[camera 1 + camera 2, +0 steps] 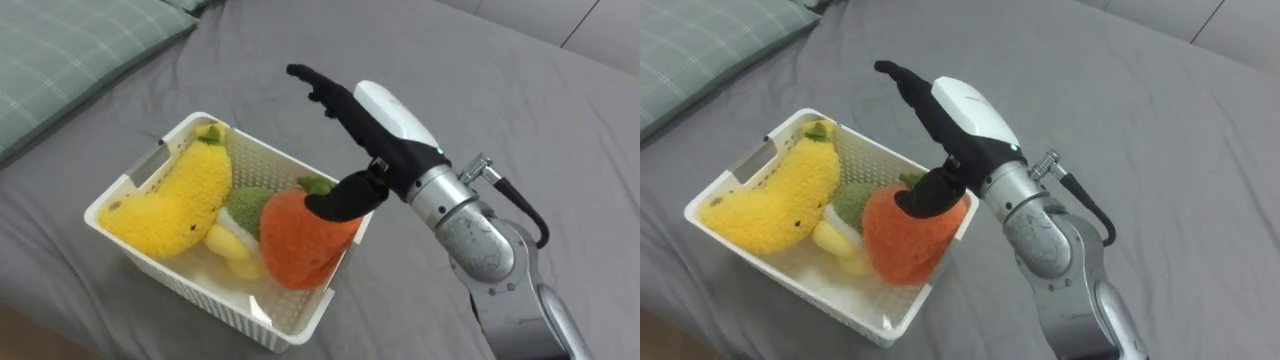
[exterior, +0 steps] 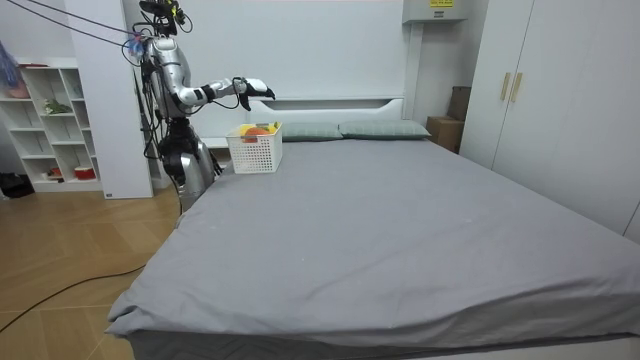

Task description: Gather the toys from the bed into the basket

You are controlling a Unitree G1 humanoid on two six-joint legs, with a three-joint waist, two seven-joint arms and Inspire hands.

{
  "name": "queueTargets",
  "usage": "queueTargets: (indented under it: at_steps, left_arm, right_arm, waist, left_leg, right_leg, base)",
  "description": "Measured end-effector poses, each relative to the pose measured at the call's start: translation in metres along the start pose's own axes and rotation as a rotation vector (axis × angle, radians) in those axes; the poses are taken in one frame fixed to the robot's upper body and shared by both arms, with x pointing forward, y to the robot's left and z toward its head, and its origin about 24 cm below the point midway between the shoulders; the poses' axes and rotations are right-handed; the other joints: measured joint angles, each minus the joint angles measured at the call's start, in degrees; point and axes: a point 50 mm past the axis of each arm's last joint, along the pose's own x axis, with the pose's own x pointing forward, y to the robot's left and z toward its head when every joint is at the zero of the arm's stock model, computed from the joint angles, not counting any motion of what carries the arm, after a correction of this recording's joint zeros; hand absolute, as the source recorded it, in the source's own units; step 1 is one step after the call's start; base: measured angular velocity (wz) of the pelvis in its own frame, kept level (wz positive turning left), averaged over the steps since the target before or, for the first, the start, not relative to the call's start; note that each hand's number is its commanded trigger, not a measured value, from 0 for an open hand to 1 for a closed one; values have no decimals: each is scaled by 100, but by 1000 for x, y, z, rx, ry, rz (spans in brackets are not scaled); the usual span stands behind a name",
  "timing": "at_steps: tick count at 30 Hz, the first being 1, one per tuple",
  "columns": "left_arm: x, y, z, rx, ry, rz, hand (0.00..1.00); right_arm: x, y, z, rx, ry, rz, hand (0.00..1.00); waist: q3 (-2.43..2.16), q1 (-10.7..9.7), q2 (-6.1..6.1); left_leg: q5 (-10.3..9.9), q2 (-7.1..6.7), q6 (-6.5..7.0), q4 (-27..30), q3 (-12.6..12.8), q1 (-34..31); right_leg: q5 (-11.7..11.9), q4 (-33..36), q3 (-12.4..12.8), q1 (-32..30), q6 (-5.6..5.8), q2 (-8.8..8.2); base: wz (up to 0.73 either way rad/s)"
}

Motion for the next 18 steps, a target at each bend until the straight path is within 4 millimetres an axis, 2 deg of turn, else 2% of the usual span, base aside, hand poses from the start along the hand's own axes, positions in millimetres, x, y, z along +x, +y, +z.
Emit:
queueTargets:
  at_steps: [10,13,18]
  left_arm:
    - [0,1,-1,-6,4,2,0]
    - [0,2,-2,-18,8,7,0]
    - [0,5,-3,-31,9,17,0]
  right_arm:
    - [-1,1,-3,-2,11,5,0]
    - [-2,0,-4,2,7,-1,0]
    - [-6,-9,-12,-32,36,-44,0]
  waist:
    - [23,-61,51]
    - [28,-152,66]
    - [22,-186,75]
  left_leg:
    - [0,0,0,2,-2,3]
    - [0,-1,-1,3,-4,9]
    - [0,-1,-1,3,2,12]
  right_leg:
    - [0,0,2,14,0,1]
    - [0,0,0,16,0,0]
    - [0,2,2,18,0,2]
  base:
    - [0]
    - [0]
    - [0]
